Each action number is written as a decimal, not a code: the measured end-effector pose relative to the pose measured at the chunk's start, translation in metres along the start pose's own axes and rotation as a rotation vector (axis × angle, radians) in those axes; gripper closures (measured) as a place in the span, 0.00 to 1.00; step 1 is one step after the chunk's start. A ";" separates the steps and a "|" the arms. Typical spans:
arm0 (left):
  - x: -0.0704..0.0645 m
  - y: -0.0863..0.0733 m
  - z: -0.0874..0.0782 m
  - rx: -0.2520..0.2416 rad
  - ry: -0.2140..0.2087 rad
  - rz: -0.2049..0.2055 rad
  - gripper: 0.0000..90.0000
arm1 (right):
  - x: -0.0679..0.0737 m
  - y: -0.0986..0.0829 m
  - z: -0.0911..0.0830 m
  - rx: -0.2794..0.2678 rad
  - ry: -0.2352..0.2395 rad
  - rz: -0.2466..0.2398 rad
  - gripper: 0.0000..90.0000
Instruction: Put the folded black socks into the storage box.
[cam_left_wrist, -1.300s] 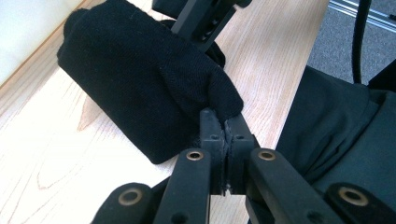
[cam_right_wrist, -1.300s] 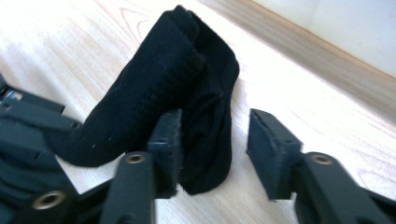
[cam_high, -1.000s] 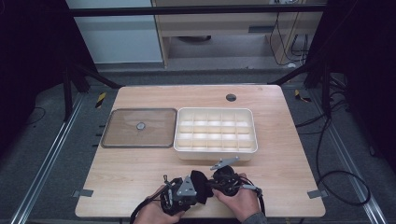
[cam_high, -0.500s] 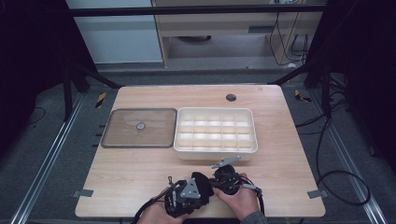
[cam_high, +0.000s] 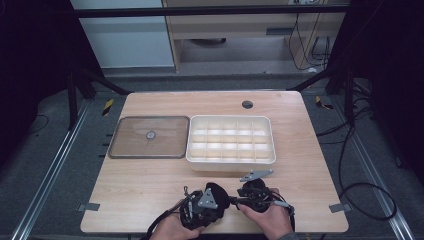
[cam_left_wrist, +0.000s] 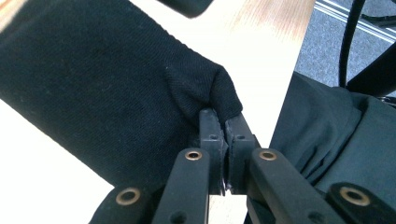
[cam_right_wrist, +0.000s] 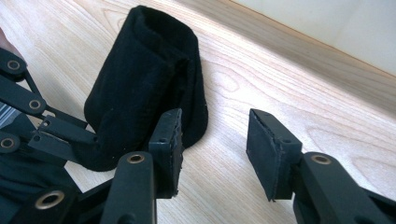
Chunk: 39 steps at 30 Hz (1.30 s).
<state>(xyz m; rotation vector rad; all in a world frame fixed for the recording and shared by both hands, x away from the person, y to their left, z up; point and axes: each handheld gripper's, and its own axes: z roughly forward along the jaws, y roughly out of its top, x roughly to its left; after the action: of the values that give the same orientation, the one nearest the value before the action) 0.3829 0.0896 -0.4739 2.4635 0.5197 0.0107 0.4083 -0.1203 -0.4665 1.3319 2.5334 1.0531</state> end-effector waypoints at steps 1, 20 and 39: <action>0.000 0.000 0.000 -0.003 -0.002 -0.003 0.98 | -0.001 0.000 0.000 -0.001 0.001 0.000 0.61; -0.006 -0.007 -0.012 -0.054 0.057 -0.014 0.69 | 0.001 0.003 -0.004 -0.009 -0.011 0.008 0.54; -0.007 -0.010 -0.024 -0.097 0.104 -0.023 0.56 | 0.001 0.005 -0.005 -0.019 -0.012 0.003 0.49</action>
<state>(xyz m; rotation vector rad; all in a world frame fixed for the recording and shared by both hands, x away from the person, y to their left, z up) 0.3700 0.1075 -0.4595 2.3709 0.5792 0.1522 0.4086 -0.1203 -0.4593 1.3336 2.5074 1.0633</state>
